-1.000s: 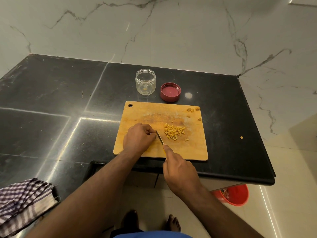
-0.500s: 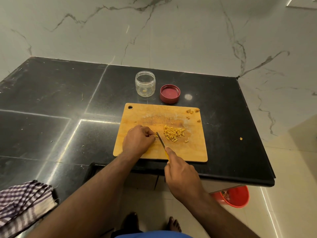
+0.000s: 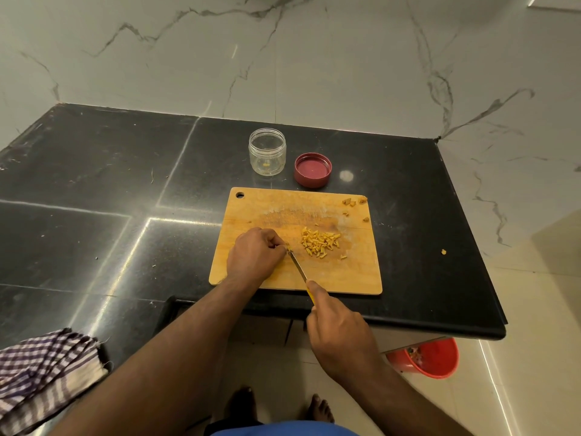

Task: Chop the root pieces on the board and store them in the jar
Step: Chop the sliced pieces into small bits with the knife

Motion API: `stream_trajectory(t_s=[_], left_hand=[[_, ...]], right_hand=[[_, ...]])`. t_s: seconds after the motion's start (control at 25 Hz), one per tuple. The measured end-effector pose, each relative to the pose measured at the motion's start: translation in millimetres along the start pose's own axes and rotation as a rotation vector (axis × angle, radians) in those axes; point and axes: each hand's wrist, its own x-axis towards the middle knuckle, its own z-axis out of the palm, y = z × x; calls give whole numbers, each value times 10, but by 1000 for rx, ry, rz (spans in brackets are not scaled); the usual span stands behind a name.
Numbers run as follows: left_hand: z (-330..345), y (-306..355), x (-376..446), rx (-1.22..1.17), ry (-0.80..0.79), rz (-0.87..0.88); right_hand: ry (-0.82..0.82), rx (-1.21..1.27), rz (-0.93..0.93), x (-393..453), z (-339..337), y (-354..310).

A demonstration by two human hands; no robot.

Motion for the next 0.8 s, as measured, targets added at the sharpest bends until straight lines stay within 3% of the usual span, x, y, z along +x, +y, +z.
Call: stream_trajectory(t_s=[0.16, 0.6, 0.8], left_hand=[[-19, -8, -13, -27, -16, 17], [-2, 41, -35, -51, 27, -17], [-15, 18, -38, -55, 15, 4]], right_hand=[[64, 12, -25, 71, -17, -37], [-56, -14, 22, 140, 20, -35], [26, 53, 9, 19, -34, -14]])
